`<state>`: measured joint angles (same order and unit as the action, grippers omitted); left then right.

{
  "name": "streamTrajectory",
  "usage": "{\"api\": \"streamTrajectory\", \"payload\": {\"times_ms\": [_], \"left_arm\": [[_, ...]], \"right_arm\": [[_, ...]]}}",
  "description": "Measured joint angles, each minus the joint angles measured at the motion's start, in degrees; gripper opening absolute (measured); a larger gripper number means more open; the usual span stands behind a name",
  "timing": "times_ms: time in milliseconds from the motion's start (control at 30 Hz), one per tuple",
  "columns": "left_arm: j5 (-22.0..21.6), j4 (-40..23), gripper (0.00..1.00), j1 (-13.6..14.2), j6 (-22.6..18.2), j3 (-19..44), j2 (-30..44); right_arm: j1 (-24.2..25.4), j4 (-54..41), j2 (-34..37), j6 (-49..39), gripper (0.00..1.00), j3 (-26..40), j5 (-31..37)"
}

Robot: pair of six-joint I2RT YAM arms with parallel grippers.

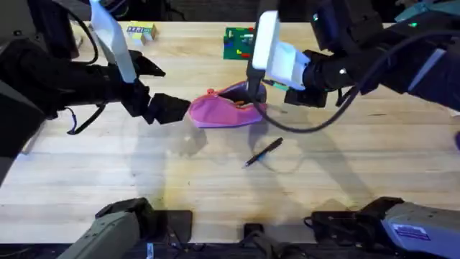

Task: Unzip the bag, pick up the pens from the table one at a time and place them inside, then zip the bag closed.

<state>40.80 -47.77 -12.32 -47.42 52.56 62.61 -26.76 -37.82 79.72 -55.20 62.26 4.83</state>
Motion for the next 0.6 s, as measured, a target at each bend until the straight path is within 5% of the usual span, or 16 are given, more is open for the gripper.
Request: {"api": "streamTrajectory", "payload": {"times_ms": [600], "left_arm": [[0.0,0.0,0.993,0.0,0.0,0.0,0.0]], "right_arm": [[-5.1,4.7,0.5,-14.6,0.033,0.0,0.1]]}}
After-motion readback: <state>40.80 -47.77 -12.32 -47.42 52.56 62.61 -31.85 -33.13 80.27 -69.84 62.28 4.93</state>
